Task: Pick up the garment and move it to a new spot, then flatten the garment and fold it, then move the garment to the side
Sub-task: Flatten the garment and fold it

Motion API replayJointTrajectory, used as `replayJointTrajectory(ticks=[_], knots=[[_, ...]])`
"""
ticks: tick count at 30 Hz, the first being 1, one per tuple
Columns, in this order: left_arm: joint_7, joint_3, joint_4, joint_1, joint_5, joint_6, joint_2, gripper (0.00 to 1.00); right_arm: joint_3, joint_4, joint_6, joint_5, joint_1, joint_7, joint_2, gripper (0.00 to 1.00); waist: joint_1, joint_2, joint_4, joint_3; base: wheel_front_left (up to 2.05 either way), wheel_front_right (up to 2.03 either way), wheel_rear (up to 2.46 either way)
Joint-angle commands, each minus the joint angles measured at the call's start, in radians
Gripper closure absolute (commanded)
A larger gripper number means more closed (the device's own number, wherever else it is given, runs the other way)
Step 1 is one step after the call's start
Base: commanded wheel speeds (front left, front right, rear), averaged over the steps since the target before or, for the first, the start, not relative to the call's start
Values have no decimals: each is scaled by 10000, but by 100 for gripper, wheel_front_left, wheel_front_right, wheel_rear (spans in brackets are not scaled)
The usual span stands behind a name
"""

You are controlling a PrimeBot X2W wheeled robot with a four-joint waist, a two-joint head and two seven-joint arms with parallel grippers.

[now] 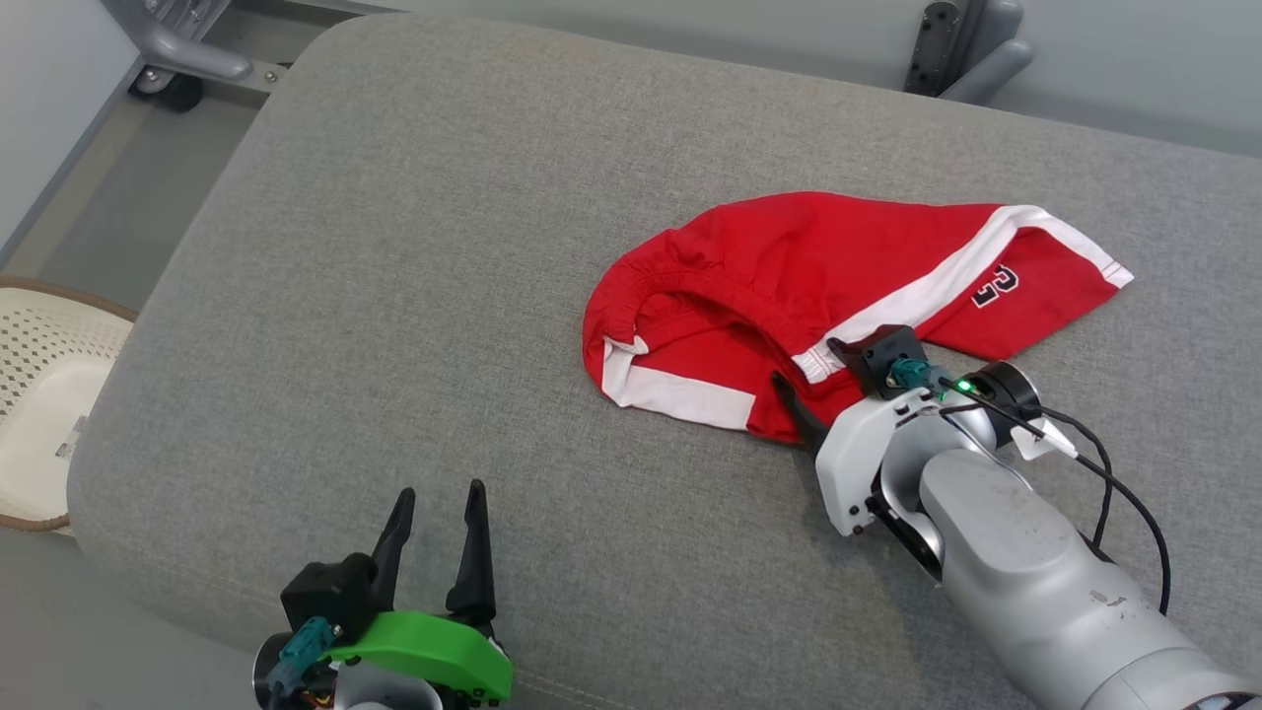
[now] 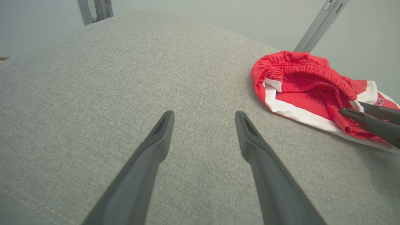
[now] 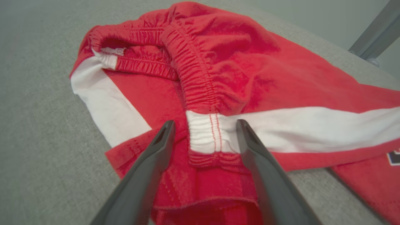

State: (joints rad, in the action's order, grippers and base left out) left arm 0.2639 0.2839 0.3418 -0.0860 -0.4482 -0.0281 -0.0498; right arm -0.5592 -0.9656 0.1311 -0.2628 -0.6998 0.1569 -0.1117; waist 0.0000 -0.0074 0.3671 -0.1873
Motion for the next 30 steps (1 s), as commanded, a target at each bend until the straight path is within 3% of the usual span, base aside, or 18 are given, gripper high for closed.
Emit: replayJointTrajectory(ticks=[1, 12, 14, 15, 18, 20, 30], knots=[[-2, 9, -42, -212, -110, -60, -21, 0, 39, -166, -9, 63, -157, 100, -72, 0, 0, 74, 103, -137, 0, 0, 0], [-2, 95, -106, -278, -171, -16, -22, 0, 229, -894, -9, 248, -500, 469, 58, 15, 0, 74, -52, -196, 0, 0, 0], [-2, 102, -99, -274, -190, 3, -22, 0, 267, -1000, -9, 268, -569, 513, 70, 35, 0, 74, -61, -213, 0, 0, 0], [-2, 100, -103, -275, -191, 12, -22, 0, 302, -1021, -9, 267, -624, 553, 74, 50, 0, 74, -63, -223, 0, 0, 0], [-2, 87, -131, -278, -199, 32, -22, 0, 380, -1061, -9, 224, -690, 669, 109, 60, 0, 74, -66, -250, 0, 0, 0], [-2, 77, -157, -273, -191, 45, -22, 0, 379, -1041, -9, 204, -720, 745, 117, 100, 0, 74, -60, -250, 0, 0, 0], [-2, 368, -339, -369, -329, 29, -20, 0, 742, -641, -9, 421, -1802, 837, -415, 100, 0, 74, 202, -491, 0, 0, 0]])
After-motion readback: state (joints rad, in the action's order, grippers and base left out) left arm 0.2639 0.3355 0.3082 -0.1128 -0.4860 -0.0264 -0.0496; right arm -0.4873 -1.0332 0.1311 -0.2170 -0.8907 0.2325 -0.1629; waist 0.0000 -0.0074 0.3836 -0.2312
